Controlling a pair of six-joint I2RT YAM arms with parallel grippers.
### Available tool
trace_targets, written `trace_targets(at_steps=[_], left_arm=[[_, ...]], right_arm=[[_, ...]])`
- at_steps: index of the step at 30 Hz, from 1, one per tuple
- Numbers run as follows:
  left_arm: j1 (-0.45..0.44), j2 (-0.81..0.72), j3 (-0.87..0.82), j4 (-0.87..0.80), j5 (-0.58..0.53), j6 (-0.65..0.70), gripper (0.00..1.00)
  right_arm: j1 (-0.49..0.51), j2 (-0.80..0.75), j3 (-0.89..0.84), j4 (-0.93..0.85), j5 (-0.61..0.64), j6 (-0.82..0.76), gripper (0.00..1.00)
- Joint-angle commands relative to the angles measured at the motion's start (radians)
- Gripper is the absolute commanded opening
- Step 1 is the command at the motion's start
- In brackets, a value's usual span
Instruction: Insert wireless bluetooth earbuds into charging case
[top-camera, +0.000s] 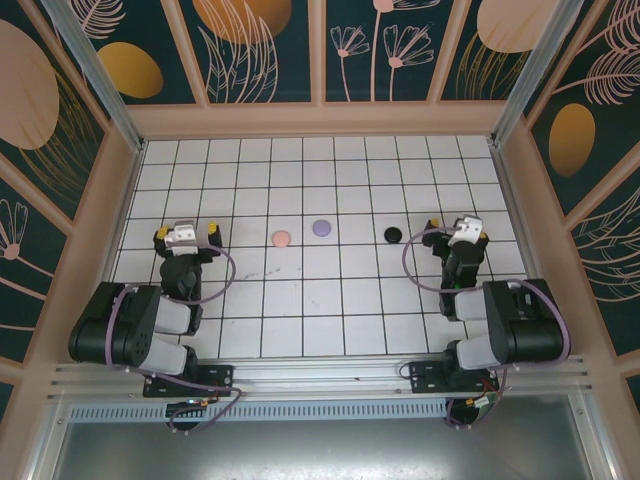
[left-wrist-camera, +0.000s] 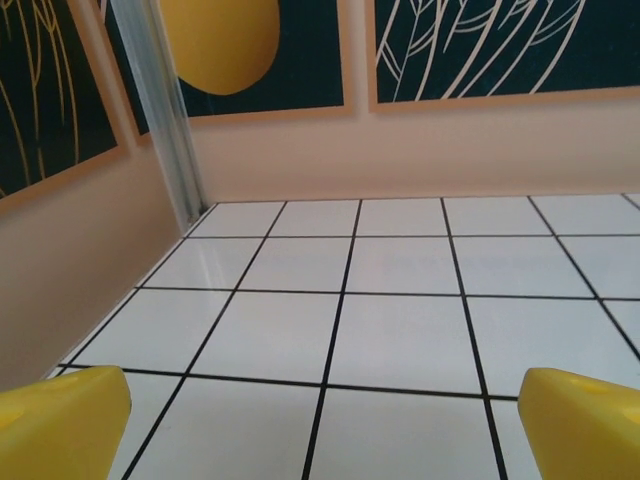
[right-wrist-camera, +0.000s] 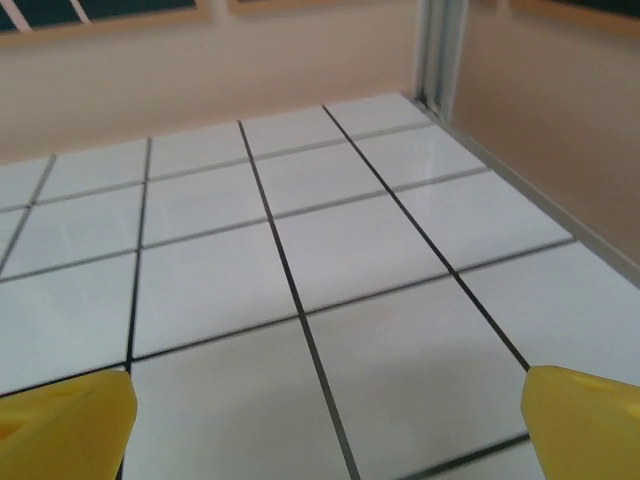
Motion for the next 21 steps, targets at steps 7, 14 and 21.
trace_targets(at_steps=[7,14,21], left_arm=[[0.086,0.052,0.148,-0.17,0.163,-0.104,0.99],[0.088,0.052,0.152,-0.175,0.134,-0.116,0.99],[0.089,0.049,0.147,-0.168,0.124,-0.119,0.99]], right_arm=[[-0.061,0.102,0.071,0.086,-0.215,-0.019,0.99],[-0.083,0.102,0.085,0.062,-0.241,-0.007,0.99],[-0.078,0.102,0.083,0.064,-0.24,-0.011,0.99]])
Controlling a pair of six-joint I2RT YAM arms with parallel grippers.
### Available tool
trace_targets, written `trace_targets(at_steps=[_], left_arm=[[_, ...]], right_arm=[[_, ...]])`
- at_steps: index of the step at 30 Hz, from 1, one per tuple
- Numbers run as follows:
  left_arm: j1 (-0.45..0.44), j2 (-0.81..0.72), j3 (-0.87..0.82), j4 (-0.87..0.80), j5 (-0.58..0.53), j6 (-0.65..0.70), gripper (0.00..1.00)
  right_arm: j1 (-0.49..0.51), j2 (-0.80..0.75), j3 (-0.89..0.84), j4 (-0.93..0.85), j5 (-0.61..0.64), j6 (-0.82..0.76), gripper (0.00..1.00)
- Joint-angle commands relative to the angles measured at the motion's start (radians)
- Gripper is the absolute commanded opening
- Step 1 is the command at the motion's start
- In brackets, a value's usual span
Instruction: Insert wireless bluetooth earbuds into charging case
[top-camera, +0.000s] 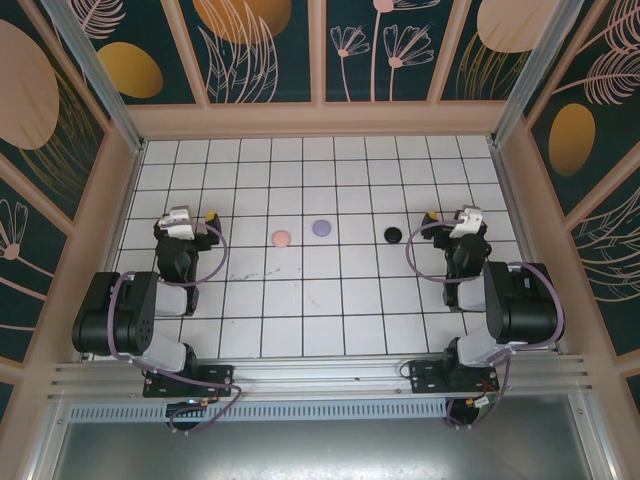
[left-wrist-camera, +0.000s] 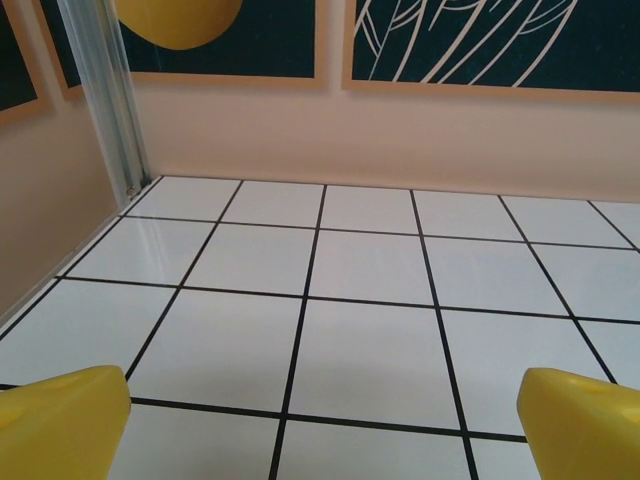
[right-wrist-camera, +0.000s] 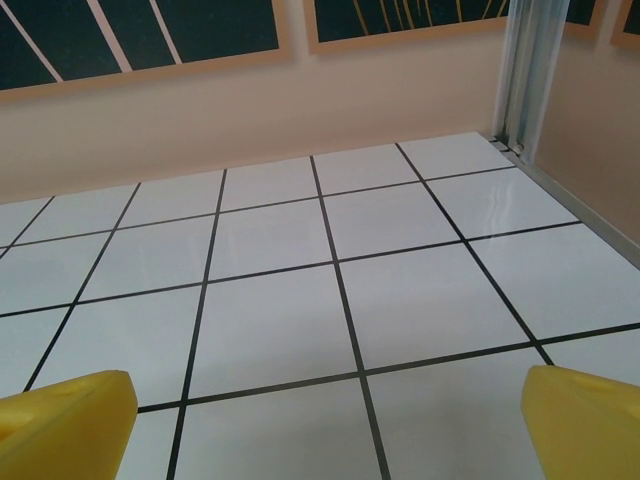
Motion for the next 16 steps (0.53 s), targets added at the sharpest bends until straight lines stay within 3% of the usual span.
trace_targets(at_steps=[1,16], left_arm=[[0.006,0.005,0.003,0.009,-0.002,-0.02,0.99],[0.006,0.001,0.0,0.014,-0.008,-0.02,0.99]], right_arm=[[0.0,0.005,0.004,0.001,-0.021,0.007,0.99],[-0.006,0.006,0.007,-0.003,-0.036,0.008,0.99]])
